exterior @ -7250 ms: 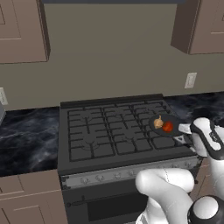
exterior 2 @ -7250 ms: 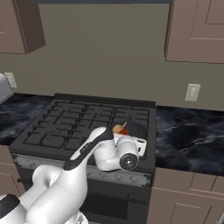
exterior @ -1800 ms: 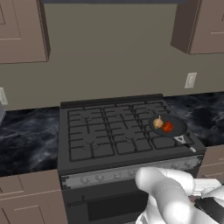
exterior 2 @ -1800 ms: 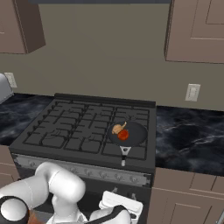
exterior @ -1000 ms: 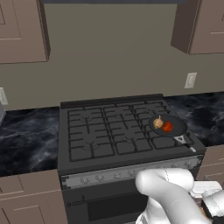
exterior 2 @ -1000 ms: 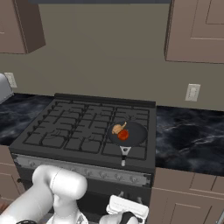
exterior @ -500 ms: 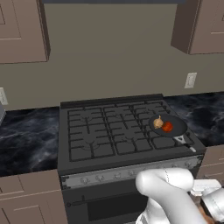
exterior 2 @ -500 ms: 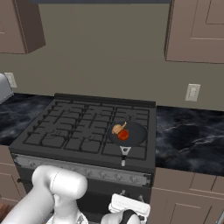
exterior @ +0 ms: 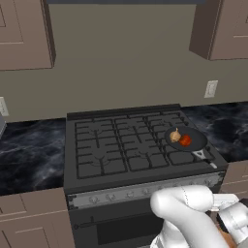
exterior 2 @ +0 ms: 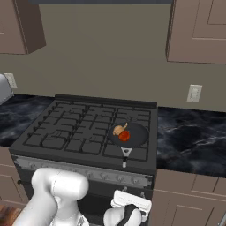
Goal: Place the pan on the front right burner on the stove. Then place the tomato and the onion in the pan and turn on the front right burner.
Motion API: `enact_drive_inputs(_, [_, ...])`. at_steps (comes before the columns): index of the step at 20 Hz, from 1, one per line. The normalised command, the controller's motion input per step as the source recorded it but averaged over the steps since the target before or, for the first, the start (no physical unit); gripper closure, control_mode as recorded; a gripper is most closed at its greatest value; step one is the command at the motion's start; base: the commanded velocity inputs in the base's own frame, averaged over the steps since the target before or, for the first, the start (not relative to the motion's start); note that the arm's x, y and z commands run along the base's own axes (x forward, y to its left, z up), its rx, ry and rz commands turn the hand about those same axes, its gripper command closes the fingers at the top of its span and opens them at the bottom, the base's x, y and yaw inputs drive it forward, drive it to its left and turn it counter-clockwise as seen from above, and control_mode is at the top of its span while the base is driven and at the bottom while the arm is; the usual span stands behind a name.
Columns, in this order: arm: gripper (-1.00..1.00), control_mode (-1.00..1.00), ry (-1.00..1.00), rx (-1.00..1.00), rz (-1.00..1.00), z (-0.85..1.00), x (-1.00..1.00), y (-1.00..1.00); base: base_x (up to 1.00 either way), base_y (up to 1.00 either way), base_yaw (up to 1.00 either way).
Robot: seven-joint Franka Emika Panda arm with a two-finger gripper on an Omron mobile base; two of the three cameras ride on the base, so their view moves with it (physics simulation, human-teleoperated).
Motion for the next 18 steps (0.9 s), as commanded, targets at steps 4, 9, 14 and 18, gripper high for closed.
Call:
enact_drive_inputs(4, [-1.0,-1.0,-0.02,0.0,0.0,-0.18,0.28,0.0,0.0,0.0,0.0])
enact_drive_inputs(9, [-1.0,-1.0,-0.02,0.0,0.0,-0.1,0.24,0.0,0.0,0.0,0.0])
enact_drive_inputs(14, [-1.0,-1.0,-0.03,0.0,0.0,-0.04,0.16,0.0,0.0,0.0,0.0])
enact_drive_inputs(18, [-1.0,-1.0,-0.03,0.0,0.0,0.0,0.03,0.0,0.0,0.0,0.0])
